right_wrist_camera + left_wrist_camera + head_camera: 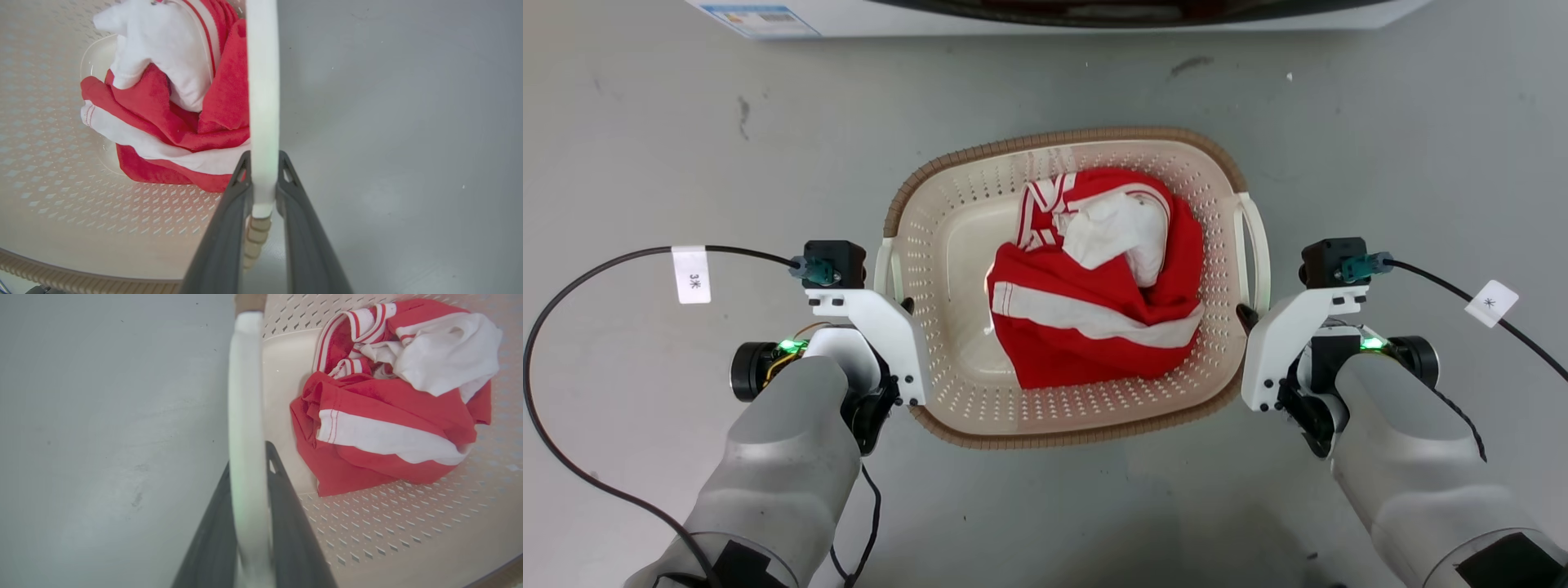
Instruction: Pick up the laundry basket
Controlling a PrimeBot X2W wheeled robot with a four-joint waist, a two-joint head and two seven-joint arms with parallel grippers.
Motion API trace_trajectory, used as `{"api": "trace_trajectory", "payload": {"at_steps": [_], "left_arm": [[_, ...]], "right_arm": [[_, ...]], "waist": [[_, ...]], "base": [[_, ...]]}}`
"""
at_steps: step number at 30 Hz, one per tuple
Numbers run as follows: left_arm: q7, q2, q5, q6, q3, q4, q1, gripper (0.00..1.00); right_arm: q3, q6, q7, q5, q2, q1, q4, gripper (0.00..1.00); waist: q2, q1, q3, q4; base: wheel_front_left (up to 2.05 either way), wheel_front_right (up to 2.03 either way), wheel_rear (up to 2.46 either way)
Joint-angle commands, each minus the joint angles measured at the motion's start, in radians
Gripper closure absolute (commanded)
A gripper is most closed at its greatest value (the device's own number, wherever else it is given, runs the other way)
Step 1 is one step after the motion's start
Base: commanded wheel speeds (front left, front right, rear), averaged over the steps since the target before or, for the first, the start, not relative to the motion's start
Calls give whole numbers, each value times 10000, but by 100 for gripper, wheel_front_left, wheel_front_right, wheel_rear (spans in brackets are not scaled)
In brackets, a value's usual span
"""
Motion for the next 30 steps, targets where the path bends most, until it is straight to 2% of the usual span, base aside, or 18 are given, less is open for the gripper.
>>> {"api": "trace_trajectory", "payload": {"at_steps": [1,13,30], "left_arm": [[226,-344,-137,-138,-216,-248,-2,100],[1603,-366,-1129,-146,-809,-341,218,100],[3271,-265,-2168,-146,-1331,-133,483,100]], "right_arm": [[223,136,288,220,304,59,-118,100],[731,139,2169,1160,350,333,144,100],[795,139,4487,2077,345,660,448,100]], "waist": [[0,-1,-435,94],[0,-1,-2526,358],[0,-1,-4837,542]], "base": [[0,0,0],[0,0,0],[0,0,0]]}}
